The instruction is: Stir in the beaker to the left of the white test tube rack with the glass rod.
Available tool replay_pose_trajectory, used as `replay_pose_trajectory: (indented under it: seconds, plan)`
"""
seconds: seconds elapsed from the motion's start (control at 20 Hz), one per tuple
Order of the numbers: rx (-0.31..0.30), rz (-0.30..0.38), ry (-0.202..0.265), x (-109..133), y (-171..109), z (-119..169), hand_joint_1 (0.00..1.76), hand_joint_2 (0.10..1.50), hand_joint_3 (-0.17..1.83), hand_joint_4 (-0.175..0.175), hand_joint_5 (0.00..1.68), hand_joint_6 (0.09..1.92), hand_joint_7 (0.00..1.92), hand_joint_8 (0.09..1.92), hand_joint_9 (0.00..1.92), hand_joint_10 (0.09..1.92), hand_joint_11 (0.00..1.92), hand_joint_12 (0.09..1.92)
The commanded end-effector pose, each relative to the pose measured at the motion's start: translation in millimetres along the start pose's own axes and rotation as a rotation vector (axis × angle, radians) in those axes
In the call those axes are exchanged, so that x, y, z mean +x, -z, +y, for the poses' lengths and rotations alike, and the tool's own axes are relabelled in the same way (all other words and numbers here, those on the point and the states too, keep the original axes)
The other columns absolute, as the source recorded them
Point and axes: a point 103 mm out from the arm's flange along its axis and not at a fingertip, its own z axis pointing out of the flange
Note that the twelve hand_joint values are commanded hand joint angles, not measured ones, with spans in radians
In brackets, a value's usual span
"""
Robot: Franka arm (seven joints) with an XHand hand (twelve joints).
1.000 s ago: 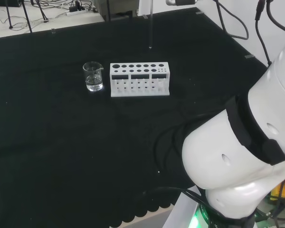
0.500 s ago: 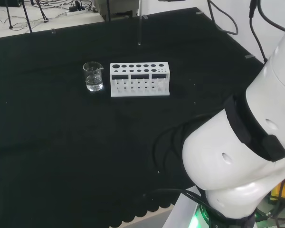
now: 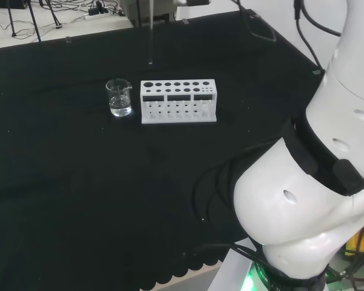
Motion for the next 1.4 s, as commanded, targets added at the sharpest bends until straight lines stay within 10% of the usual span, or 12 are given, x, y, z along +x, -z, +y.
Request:
replay_pose_trajectory:
  seconds: [0.05,1.4]
  plan:
    - [0.02,0.014,0.063,30,-11,19,1.29,1.08,0.01,-0.175,1.05,0.59,1.08,1.16,1.59,0.88,1.57,0.73]
    - [0.088,0.02,0.129,65,-62,53,1.29,1.09,0.01,-0.175,1.04,0.6,1.07,1.17,1.59,0.89,1.57,0.73]
